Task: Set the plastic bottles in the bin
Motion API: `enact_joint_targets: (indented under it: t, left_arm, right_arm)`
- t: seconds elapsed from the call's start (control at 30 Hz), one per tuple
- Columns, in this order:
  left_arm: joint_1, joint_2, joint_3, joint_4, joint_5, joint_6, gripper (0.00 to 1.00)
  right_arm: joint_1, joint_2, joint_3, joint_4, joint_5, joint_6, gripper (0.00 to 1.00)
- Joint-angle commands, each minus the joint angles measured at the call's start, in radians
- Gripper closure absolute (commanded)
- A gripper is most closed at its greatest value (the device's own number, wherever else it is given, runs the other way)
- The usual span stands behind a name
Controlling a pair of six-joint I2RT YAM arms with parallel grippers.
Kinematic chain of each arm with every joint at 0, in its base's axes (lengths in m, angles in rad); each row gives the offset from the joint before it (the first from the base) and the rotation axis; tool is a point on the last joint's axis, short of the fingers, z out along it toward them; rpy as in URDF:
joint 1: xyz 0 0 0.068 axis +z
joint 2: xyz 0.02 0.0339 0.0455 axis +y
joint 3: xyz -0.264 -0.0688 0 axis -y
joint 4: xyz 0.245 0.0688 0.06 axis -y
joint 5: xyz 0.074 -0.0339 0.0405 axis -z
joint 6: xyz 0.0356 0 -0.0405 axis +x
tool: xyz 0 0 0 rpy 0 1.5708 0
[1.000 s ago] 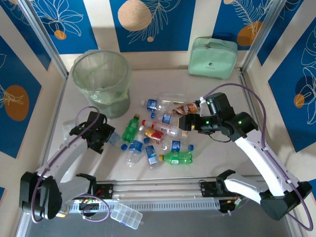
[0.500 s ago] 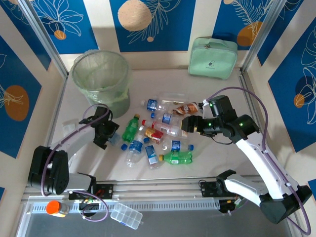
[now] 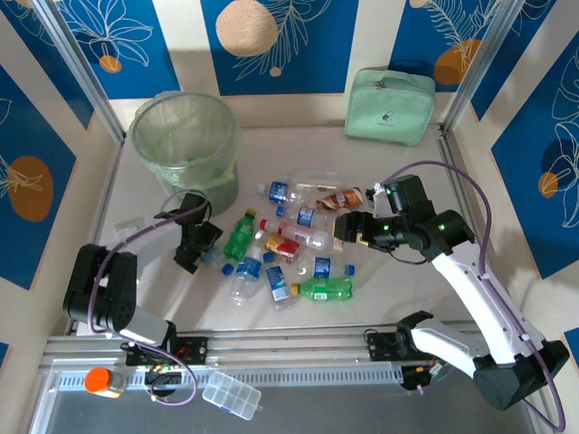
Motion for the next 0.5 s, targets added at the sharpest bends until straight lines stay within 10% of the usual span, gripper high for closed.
enact_joint_targets:
  t: [0.0, 0.47]
  left_arm:
    - [-0.002, 0.028, 0.024, -0.04, -0.024, 0.026, 0.05]
    - [-0.002, 0.005, -0.042, -0.061, -0.007, 0.001, 0.26]
  right_arm:
    - [-0.009, 0.001, -0.01, -0.013, -0.034, -0.013, 0.19]
    - [-0.016, 0.017, -0.007, -0.008, -0.04, -0.017, 0.19]
